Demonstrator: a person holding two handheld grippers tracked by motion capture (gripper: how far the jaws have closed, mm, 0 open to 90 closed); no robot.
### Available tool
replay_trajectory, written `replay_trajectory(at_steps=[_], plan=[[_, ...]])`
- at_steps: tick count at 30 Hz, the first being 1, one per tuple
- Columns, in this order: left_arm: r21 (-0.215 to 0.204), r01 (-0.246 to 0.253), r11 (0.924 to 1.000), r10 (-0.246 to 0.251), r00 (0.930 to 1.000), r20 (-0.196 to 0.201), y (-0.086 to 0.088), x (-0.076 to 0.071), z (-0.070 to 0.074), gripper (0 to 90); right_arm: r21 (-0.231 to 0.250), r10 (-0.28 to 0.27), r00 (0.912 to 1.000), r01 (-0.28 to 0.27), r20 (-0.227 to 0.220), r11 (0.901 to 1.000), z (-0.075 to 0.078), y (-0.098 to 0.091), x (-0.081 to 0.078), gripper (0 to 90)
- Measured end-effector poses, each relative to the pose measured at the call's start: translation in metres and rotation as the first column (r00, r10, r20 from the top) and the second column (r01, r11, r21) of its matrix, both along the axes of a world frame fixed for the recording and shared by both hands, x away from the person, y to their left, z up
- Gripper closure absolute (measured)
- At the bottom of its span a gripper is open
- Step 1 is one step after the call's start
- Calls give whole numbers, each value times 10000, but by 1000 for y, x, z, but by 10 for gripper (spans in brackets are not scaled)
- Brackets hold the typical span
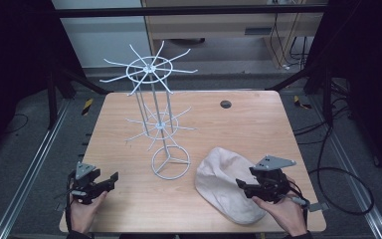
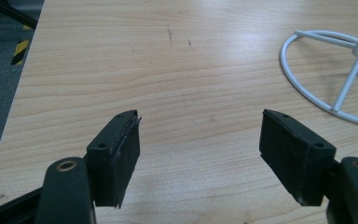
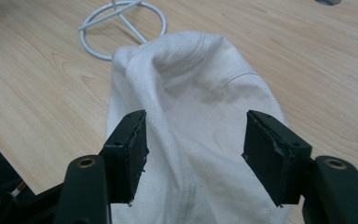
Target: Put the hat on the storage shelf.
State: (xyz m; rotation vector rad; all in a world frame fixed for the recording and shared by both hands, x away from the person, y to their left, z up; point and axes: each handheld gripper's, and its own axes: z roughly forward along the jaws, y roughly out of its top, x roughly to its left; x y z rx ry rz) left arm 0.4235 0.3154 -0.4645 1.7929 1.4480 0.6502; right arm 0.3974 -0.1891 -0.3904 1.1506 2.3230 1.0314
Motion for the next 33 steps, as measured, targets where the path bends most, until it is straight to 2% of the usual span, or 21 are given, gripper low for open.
replay_trajectory(at_steps=[17, 33], plan=[[100, -1, 9999, 1, 10000, -17, 0, 0, 0, 288, -428, 467, 9966, -497, -679, 9979, -19, 15, 7, 433], [148, 27, 9999, -26, 9999, -100, -1, 1, -1, 288, -941, 658, 9886, -789, -1352, 9924, -34, 21, 15, 552]])
